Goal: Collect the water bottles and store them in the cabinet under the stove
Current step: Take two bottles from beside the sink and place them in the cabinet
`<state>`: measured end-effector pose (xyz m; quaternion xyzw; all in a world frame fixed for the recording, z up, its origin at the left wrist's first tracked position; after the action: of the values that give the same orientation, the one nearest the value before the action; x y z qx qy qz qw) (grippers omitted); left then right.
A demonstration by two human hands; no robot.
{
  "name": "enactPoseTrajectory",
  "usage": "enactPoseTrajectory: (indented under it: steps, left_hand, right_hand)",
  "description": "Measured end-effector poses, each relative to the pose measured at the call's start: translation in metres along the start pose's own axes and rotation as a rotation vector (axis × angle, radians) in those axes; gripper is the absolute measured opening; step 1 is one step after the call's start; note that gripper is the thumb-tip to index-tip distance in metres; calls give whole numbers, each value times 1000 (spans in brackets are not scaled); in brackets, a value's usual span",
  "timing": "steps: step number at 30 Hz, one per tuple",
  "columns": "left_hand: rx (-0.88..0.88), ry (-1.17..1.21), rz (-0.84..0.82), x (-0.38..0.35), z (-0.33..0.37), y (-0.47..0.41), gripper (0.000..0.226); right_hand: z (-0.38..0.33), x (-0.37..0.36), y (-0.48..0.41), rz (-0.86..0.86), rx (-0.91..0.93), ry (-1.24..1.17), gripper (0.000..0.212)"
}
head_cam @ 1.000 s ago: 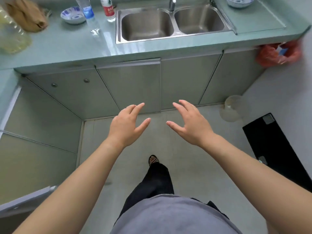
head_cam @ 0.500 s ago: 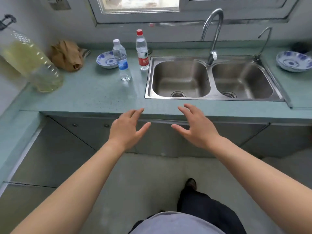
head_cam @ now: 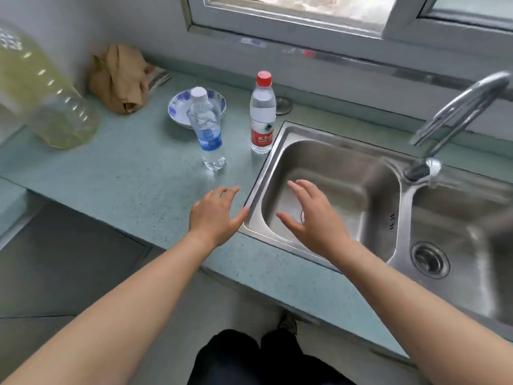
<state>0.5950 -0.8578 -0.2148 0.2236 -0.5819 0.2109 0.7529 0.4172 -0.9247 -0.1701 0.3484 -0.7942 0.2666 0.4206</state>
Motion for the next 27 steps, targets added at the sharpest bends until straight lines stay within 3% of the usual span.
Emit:
enactPoseTrajectory:
  steps: [9,13,20,27]
  left_hand:
    - [54,-31,-88,-86,3,-117,60]
    - [54,67,14,-88,-2,-126,62]
    - [60,79,19,-90,-2,-129,52]
    - [73,62,-3,-92,-6,-131,52]
  right_hand:
    - [69,-18,-146,192,22,-156,74]
    - [85,-19,-189,323,74,-248,79]
    - [98,-44,-226,467,72,-493,84]
    - [94,-32,-234,552,95,-499,73]
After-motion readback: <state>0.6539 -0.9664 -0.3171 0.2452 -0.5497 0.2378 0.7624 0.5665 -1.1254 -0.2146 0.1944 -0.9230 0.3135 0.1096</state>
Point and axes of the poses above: each hand's wrist, its own y-axis away from the middle knuckle, its own x-axis out of the back of the hand, z = x × y, the point moved 10 cm from there along -y, towards the middle knuckle, and after that the axes turned 14 degrees about x, right-handed, at the moved point
